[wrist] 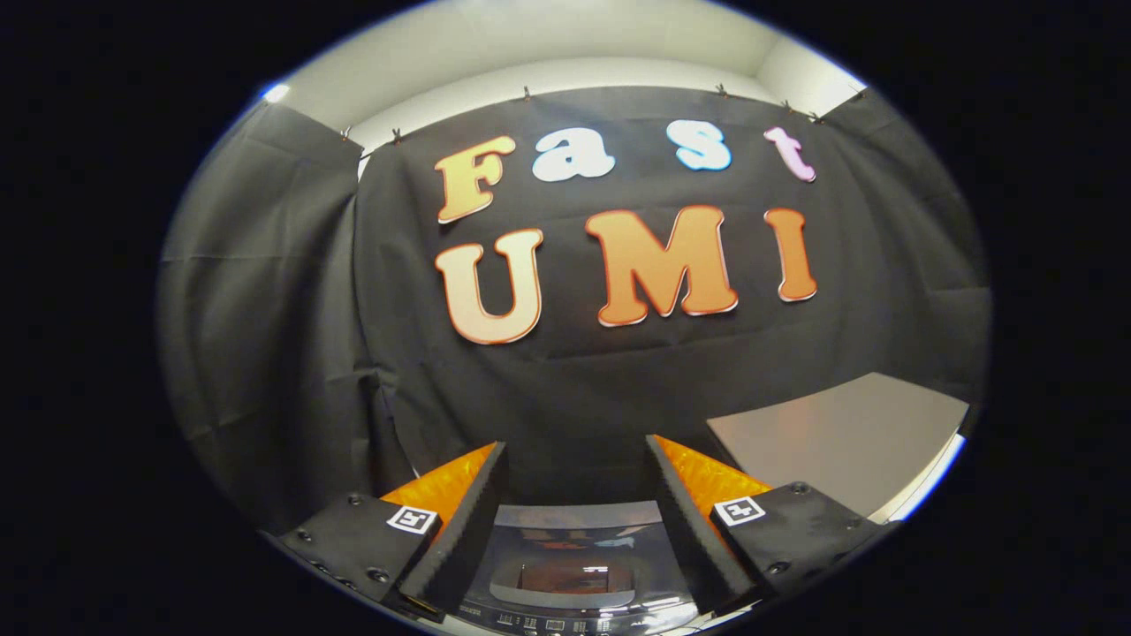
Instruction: Put the clothes into the washing machine and then close the washing machine lid.
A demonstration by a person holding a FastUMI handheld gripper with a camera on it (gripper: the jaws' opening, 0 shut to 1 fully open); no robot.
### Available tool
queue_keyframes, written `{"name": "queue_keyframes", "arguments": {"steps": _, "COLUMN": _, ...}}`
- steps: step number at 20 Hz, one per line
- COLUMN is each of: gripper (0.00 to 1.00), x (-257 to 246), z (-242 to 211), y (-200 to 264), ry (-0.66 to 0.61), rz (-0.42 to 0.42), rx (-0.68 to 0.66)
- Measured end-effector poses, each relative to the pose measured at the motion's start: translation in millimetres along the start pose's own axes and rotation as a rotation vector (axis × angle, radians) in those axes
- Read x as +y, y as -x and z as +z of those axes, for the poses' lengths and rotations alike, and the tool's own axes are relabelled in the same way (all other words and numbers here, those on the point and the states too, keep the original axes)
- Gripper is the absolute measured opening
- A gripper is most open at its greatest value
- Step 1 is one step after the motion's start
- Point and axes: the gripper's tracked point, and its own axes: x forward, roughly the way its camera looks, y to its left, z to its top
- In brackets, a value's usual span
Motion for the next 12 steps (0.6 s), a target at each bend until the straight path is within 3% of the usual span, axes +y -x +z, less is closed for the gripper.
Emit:
{"name": "queue_keyframes", "arguments": {"steps": 6, "gripper": 0.98, "x": -12, "z": 57, "y": 85, "ry": 0.06, "rz": -0.089, "rx": -0.06}}
{"name": "queue_keyframes", "arguments": {"steps": 12, "gripper": 0.98, "x": -40, "z": 75, "y": 147, "ry": 0.052, "rz": -0.171, "rx": -0.086}}
